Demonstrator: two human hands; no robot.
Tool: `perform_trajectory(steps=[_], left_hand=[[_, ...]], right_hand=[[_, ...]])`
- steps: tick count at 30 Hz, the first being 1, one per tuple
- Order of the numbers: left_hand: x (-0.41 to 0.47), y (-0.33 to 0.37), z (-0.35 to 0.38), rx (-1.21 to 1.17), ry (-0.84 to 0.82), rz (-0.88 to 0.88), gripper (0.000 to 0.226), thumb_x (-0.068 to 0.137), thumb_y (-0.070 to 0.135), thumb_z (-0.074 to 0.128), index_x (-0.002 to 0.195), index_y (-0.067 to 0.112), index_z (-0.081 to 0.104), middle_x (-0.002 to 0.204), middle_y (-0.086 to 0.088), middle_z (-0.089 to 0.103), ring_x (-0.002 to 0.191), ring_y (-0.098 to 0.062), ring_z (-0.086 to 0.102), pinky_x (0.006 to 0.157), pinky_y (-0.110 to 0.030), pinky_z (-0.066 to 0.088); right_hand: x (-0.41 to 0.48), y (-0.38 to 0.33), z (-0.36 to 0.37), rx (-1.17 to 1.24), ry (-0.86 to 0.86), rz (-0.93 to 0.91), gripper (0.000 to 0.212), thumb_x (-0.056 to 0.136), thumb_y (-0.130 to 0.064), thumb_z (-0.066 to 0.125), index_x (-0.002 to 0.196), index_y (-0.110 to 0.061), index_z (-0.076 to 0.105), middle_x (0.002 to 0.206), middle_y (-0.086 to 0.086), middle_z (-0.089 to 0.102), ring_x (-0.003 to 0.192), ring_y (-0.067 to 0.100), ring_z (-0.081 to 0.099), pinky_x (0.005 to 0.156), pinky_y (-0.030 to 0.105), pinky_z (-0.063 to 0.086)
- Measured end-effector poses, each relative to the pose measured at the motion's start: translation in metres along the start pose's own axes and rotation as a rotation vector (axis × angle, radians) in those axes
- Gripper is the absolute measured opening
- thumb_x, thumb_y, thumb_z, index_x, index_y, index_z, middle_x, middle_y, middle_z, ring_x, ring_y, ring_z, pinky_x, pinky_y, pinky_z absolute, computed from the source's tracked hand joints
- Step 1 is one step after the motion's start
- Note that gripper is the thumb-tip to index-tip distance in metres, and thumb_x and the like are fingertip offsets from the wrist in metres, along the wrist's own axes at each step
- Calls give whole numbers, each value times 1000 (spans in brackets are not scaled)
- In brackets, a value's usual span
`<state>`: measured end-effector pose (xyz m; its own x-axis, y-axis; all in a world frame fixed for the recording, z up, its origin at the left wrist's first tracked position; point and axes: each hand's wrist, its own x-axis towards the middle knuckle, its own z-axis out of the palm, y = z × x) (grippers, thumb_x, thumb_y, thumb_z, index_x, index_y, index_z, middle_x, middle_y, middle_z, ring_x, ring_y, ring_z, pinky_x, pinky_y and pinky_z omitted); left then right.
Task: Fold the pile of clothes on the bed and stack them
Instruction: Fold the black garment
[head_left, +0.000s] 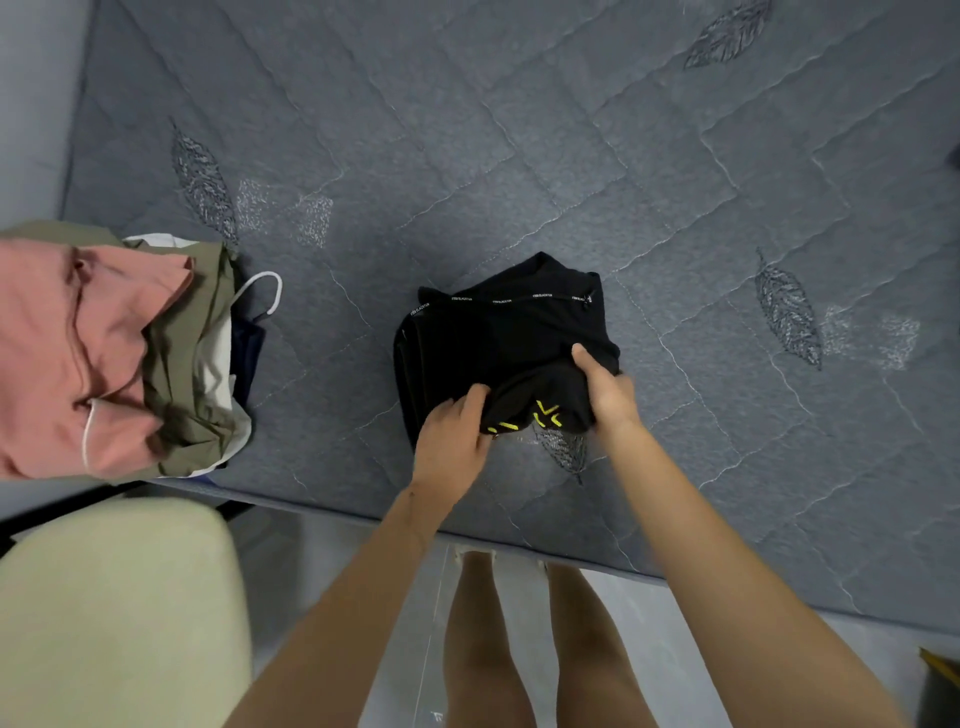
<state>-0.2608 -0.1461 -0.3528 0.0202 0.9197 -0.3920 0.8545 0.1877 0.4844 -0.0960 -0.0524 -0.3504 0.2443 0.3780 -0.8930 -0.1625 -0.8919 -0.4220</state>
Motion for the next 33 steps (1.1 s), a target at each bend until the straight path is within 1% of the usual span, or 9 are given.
perform_trajectory(steps=[4,6,9,14,17,20,22,27,33], left_hand=[[29,-17,-41,-175,-23,13,36,89,5,59,123,14,52,102,-4,68,91,-21,65,74,-29,47],[45,-22,-56,-210,-92,32,36,89,7,61,124,15,53,102,-1,69,90,-18,66,77,-30,50],[69,-28,-73,-328,-183,-10,30,90,9,62,118,17,58,102,5,67,96,-14,64,81,-27,49],[94,-39,-92,-537,-247,-96,26,88,16,67,112,23,63,100,17,64,92,7,60,75,-8,43],[101,-40,-94,-544,-255,-115,24,87,18,69,110,23,63,98,17,63,88,9,59,71,-6,42],[99,-37,-89,-465,-246,-124,23,86,27,71,106,23,62,95,16,63,95,-3,62,77,-17,47],[93,-37,-88,-410,-225,-134,31,84,37,73,109,23,61,97,16,64,96,-7,63,82,-27,51],[72,-52,-93,-167,-352,-121,83,68,58,79,136,32,39,124,12,54,109,-9,52,88,-34,44],[76,-61,-92,-457,0,-230,39,75,35,81,106,33,56,97,23,59,92,3,57,72,-12,41]], right_hand=[[-5,-7,0,-599,238,-527,71,90,-60,52,150,-28,30,131,8,43,128,24,34,110,36,25],[-12,-11,4,-563,65,-752,53,93,-50,55,140,-25,48,121,0,47,119,12,35,114,33,25],[-17,-23,7,-552,-292,-772,48,91,-48,59,135,-30,52,118,-9,60,129,14,42,119,45,18],[-14,-50,6,-894,-593,-713,103,59,-71,72,138,-66,6,145,-22,37,139,5,20,121,42,6],[-4,-56,14,-1057,-487,-868,108,60,-53,83,149,-42,23,146,-11,42,134,7,33,120,39,16],[6,-54,28,-776,-240,-838,43,77,-25,77,117,-24,65,109,-7,68,107,16,62,92,37,49],[13,-53,35,-703,-113,-761,11,81,-29,74,91,-27,69,81,-9,66,85,17,64,69,32,48],[30,-50,35,-657,30,-645,20,82,-34,72,72,-20,62,63,-5,59,69,21,59,56,29,37],[38,-59,36,-469,131,-547,46,75,-44,79,52,-22,45,39,-17,45,44,1,45,45,21,33]])
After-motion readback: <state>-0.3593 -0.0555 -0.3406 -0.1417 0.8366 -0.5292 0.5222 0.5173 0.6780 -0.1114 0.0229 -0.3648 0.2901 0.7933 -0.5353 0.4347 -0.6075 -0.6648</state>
